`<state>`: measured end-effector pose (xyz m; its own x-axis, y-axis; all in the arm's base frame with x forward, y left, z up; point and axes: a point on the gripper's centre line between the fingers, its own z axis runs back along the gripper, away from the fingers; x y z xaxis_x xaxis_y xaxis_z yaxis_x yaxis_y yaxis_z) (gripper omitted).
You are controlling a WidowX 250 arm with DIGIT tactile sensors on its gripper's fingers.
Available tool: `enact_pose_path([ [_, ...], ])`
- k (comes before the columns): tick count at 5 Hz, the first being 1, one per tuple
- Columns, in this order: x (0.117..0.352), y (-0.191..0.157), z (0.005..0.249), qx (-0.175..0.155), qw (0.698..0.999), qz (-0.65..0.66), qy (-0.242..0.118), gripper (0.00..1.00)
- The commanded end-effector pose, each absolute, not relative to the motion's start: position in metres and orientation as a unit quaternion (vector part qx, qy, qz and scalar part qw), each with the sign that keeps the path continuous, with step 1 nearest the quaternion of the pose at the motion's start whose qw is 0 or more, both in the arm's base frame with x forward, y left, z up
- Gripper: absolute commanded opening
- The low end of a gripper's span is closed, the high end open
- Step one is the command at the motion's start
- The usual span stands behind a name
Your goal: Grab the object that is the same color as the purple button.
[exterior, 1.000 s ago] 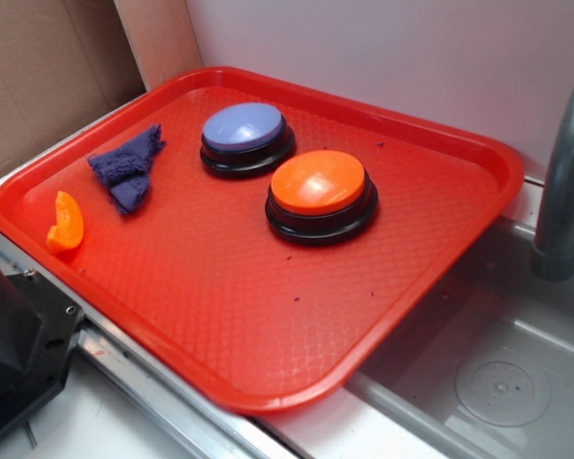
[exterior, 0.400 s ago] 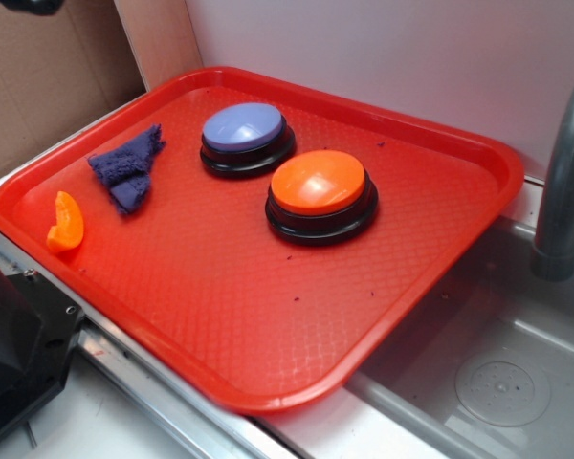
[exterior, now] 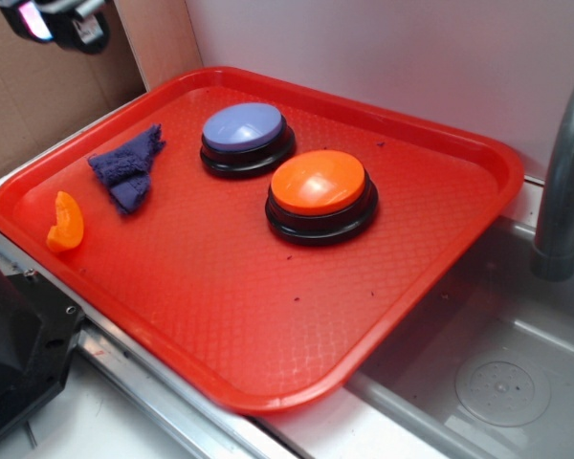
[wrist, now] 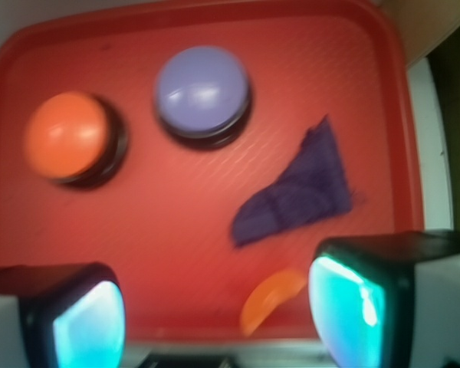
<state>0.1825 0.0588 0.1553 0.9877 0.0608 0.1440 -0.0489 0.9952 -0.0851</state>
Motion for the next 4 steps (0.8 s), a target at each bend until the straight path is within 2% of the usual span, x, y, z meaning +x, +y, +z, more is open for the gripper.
enact_pose_path([
  [1,0.208,0.106,0.114,-0.017,0.992,0.074,-0.104,1.00],
  [2,0.223,0.121,0.078,-0.016,0.992,0.064,-0.110,1.00],
  [3,0.232,0.124,0.054,-0.007,0.993,0.065,-0.095,1.00],
  [4,0.235,0.129,0.041,-0.016,0.994,0.067,-0.089,1.00],
])
